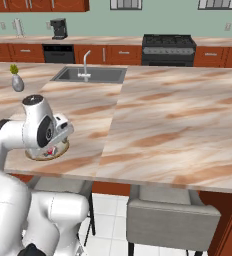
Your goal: Open the fridge, grab two sodas, and place both sodas inside the bowl with ice on the dining counter.
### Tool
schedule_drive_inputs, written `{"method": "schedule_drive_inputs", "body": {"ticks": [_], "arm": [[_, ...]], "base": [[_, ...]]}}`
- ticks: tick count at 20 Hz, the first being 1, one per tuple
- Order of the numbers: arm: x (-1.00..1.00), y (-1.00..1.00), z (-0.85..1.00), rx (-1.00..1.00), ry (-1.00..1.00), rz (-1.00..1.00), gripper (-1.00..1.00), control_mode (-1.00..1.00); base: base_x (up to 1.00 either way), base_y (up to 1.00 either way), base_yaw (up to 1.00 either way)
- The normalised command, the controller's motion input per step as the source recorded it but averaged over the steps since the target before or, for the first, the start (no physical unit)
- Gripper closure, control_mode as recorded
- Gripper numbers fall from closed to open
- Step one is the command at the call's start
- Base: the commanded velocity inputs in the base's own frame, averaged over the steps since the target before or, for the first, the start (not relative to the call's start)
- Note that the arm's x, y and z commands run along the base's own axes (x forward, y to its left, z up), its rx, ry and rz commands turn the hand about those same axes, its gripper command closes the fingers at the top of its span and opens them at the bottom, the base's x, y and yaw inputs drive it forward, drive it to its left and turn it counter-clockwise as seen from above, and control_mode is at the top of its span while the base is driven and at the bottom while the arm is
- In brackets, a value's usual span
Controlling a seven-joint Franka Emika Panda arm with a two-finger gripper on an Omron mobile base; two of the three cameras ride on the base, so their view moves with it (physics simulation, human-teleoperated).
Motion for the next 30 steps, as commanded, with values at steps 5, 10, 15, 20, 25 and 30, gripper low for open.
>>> {"method": "schedule_drive_inputs", "body": {"ticks": [5, 10, 15, 20, 25, 30], "arm": [[-0.80, -0.04, 0.00, 0.16, -0.08, -0.45, -1.00, -1.00], [-0.95, -0.05, -0.14, 0.12, -0.07, -0.38, -1.00, -1.00], [-0.92, -0.22, -0.12, 0.08, -0.13, -0.24, -1.00, -1.00], [-0.60, -0.29, 0.00, 0.06, -0.13, -0.11, -1.00, -1.00], [-0.05, -0.04, 0.00, 0.00, -0.01, 0.00, -1.00, -1.00], [-0.02, 0.00, -0.02, 0.00, -0.01, 0.00, -1.00, 1.00]], "base": [[0.00, 0.00, 0.00], [0.00, 0.00, 0.00], [0.00, 0.00, 0.00], [0.00, 0.00, 0.00], [0.00, 0.00, 0.00], [-0.22, -0.24, -0.09]]}}
